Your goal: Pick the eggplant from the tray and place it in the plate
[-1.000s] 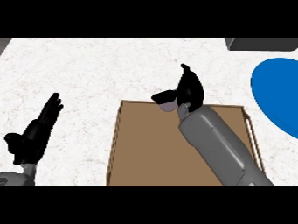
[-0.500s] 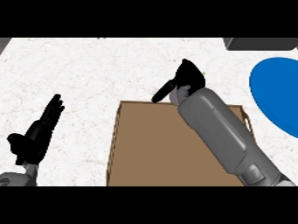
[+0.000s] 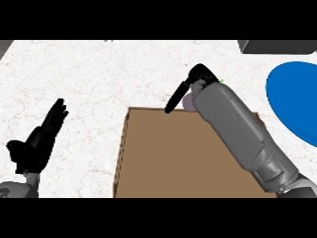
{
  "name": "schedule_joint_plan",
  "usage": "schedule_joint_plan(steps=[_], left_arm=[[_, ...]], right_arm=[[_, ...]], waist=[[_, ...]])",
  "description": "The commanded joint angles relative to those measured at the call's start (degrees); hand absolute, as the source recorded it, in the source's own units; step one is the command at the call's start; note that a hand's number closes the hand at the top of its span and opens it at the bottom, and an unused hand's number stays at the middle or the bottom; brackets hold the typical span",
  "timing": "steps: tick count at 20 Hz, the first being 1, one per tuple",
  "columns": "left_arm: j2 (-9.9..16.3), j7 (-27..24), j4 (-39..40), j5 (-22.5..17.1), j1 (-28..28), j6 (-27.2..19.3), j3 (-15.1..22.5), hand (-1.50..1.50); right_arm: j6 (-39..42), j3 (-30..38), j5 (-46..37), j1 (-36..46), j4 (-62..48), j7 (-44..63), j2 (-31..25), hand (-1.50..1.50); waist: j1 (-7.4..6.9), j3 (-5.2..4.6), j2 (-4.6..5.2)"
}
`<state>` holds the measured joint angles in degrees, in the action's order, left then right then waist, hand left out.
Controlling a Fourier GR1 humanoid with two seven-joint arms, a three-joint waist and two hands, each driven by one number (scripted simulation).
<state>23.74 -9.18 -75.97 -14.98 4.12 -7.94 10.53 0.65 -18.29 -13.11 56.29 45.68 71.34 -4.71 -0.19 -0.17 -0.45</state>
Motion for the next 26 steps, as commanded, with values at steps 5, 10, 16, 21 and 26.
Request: schedule_joint_plan(steps=[5,10,16,21,26], left_arm=[[0.44,0.93,1.74,-0.01,1.93,0.53,-1.3,0.0],[-0.6,-2.01,2.64,0.73,0.18,0.11,-1.45,0.0],[-0.14,-1.66,2.47,0.99,0.11,1.26,-1.78,0.0],[-2.09,-2.17,3.65,1.13,0.6,1.24,-1.39,0.0],[0.26,-2.43,2.32,-0.14,-1.23,3.46,-3.3,0.0]], right_arm=[[10.89,-0.01,4.09,3.75,-8.37,13.88,1.52,-1.5],[13.17,-1.77,5.87,1.79,-10.2,13.89,2.36,-1.5],[12.35,-1.32,6.62,2.36,-14.12,11.98,1.92,-1.5],[16.55,-2.34,6.76,3.43,-17.48,11.23,0.38,-1.5],[15.75,-4.07,6.57,-0.41,-16.54,9.96,0.51,-1.5]], waist=[[0.39,0.04,0.22],[0.91,0.06,-0.15],[0.35,0.12,0.18],[0.34,0.07,0.37],[0.98,0.09,-0.11]])
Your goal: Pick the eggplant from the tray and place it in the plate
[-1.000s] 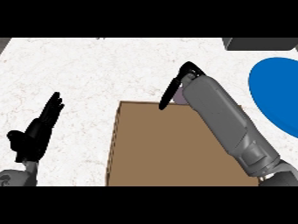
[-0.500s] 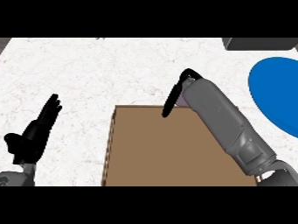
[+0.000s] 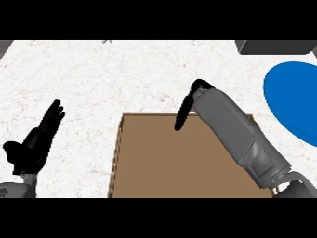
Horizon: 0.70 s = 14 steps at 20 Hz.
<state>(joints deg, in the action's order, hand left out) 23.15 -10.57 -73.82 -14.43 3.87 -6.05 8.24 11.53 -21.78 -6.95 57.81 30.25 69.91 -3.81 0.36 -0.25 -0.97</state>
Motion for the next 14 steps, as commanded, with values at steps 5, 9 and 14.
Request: schedule_joint_plan(steps=[5,9,14], left_arm=[[-0.79,-0.28,-1.43,0.7,-1.8,0.23,0.34,0.0],[-1.96,0.37,-1.92,1.26,-1.56,-0.87,0.55,0.0],[-0.62,1.47,-2.35,1.0,-2.49,-2.03,-1.43,0.0]], right_arm=[[4.35,-0.37,1.95,-4.79,0.11,7.23,1.84,1.5],[4.57,-1.02,2.13,-5.79,2.94,7.2,2.07,1.5],[-1.36,-5.28,-4.57,-16.66,9.17,-7.1,-10.48,1.5]], waist=[[-0.01,0.21,0.51],[0.49,0.19,0.42],[4.31,0.25,-0.75]])
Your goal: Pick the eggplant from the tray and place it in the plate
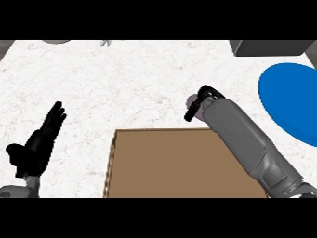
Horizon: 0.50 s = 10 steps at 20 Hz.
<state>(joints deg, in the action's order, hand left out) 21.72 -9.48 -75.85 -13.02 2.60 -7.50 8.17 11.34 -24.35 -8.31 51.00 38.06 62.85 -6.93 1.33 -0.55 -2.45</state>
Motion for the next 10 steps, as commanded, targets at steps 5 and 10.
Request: schedule_joint_plan(steps=[5,10], left_arm=[[1.66,-0.08,1.41,-1.43,-5.29,-2.72,-4.5,0.0],[1.83,-1.53,1.5,-2.46,-7.0,-2.37,-6.02,0.0]], right_arm=[[-9.34,2.97,-6.92,-13.31,4.56,-17.85,-29.15,1.5],[-18.91,5.68,-9.63,-22.98,9.61,-34.22,-42.26,1.5]], waist=[[11.29,0.85,-1.43],[11.93,0.68,-0.7]])
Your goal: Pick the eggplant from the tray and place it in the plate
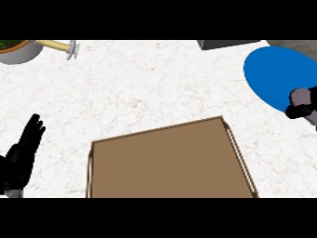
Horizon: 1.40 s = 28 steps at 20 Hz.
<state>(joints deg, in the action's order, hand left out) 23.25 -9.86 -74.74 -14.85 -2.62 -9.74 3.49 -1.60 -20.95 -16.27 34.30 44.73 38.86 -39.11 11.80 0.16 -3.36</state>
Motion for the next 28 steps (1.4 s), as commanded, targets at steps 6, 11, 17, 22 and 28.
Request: schedule_joint_plan(steps=[6,11,17,22,28], left_arm=[[1.97,-1.27,-3.89,-1.12,-3.56,2.09,-1.13,0.0],[0.55,-1.93,-3.4,-0.47,-3.03,2.22,-0.05,0.0],[0.57,2.24,-8.24,-0.05,-2.25,1.8,1.45,0.0],[0.05,1.05,-5.88,1.35,0.29,3.52,1.89,0.0],[-2.99,3.65,-5.48,4.31,5.12,2.02,3.79,0.0]], right_arm=[[-14.88,11.05,4.18,-21.36,8.73,-28.26,-18.6,1.5],[-17.26,19.95,11.1,-31.31,16.44,-35.87,-25.07,1.5],[-23.99,32.17,16.78,-43.0,23.57,-42.05,-28.05,1.5],[-24.87,39.25,19.36,-54.19,33.73,-41.16,-25.2,1.5],[-20.85,43.71,16.78,-56.6,45.29,-29.61,-27.22,1.5]], waist=[[-1.43,0.01,0.87],[-2.59,-0.32,1.34],[-5.23,-0.25,1.82],[-8.55,-0.25,2.73],[-10.69,-0.23,3.16]])
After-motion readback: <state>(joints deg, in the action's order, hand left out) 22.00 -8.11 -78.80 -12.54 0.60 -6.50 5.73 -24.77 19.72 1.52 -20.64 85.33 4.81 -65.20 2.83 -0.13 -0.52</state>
